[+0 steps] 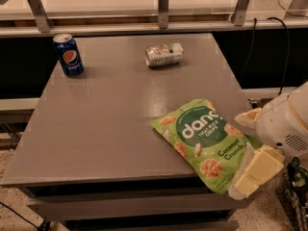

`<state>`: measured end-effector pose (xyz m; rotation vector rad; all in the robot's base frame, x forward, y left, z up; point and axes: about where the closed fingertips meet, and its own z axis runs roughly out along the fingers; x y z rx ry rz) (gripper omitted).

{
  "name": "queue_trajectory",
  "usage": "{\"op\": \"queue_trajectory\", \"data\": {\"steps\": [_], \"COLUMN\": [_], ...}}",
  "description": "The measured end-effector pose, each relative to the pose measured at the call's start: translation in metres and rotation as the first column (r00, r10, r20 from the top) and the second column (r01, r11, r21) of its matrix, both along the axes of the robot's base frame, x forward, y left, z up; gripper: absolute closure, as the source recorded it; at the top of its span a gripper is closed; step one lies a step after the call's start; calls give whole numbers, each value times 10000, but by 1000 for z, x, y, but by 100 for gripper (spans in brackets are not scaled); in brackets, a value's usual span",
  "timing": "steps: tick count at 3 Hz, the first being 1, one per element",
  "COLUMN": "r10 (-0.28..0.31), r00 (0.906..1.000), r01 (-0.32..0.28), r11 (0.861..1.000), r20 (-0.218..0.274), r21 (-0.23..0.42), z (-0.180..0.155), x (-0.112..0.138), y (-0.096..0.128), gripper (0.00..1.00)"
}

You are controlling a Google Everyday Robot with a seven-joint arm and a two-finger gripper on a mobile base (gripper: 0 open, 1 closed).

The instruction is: Move green rice chip bag near 7up can

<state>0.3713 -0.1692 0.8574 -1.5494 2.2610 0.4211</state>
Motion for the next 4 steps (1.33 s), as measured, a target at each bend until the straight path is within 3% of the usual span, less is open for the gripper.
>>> {"op": "queue_trajectory", "data": {"steps": [1,2,4], "r10": [182,340,1047], "r00": [9997,9994,9918], "r01": [-181,-340,-957], "r11": [9998,9994,9885], "r20": [143,-24,-731], "r21": [-40,87,1175], "z": [-15,-24,-12], "x": [-3,2,3], "y": [8,15,33], "gripper": [0,16,64]}}
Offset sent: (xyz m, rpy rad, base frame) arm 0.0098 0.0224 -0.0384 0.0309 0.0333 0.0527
